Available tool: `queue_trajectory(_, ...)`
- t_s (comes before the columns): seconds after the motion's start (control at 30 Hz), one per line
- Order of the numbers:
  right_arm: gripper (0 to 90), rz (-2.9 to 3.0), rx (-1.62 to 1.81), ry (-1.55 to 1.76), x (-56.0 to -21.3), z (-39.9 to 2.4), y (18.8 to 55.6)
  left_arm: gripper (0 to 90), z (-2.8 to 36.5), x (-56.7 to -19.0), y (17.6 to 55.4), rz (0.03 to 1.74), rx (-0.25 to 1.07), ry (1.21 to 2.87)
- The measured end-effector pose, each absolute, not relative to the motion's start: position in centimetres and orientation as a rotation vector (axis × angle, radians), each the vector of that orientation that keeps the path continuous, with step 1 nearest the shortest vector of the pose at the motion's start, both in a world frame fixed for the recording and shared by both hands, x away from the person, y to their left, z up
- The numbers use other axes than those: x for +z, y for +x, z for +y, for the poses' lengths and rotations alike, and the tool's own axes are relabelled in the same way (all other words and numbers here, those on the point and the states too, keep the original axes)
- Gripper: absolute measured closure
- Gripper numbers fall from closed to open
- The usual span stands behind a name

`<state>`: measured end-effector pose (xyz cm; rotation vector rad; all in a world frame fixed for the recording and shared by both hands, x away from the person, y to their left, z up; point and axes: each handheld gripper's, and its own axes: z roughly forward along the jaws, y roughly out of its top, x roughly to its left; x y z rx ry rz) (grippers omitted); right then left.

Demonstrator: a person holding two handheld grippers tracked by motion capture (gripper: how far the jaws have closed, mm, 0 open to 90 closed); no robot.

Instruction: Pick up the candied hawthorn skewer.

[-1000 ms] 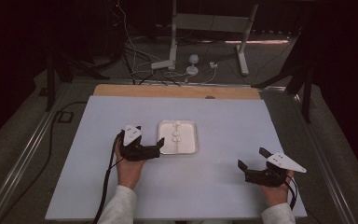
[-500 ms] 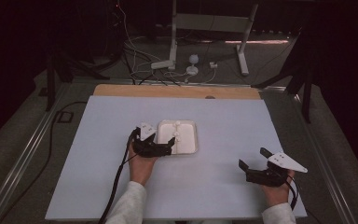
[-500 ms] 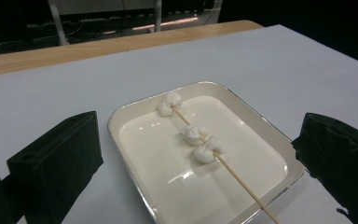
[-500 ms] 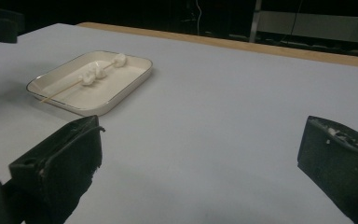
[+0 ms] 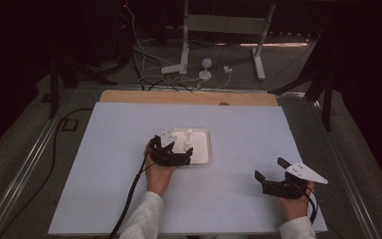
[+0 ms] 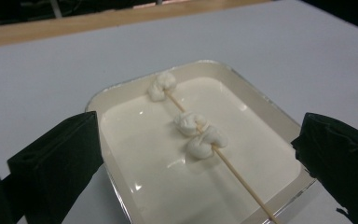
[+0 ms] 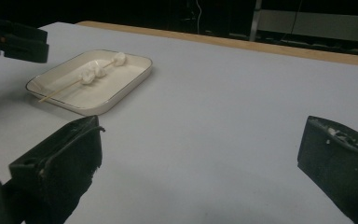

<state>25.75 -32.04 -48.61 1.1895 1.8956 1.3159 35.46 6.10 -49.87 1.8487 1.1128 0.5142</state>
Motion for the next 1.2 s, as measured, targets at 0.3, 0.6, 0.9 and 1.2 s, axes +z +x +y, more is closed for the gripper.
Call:
queue_trajectory(0.3, 0.0, 1.896, 1.314, 1.19, -48.6, -32.1, 25.8, 2.9, 4.1, -50.7, 36.0, 1.156, 0.457, 1.959)
queue_trajectory(0.6, 0.0, 1.895, 1.313, 1.195, -48.6, -32.2, 25.8, 31.3, 3.5, -51.5, 36.2, 1.204, 0.421, 2.076)
queue_trajectory(0.9, 0.0, 1.898, 1.316, 1.201, -48.7, -32.2, 25.8, 68.0, 4.0, -51.1, 36.0, 1.249, 0.394, 2.16)
queue_trajectory(1.2, 0.0, 1.897, 1.32, 1.21, -48.8, -32.2, 25.9, 87.4, 4.6, -50.8, 36.2, 1.303, 0.307, 2.151)
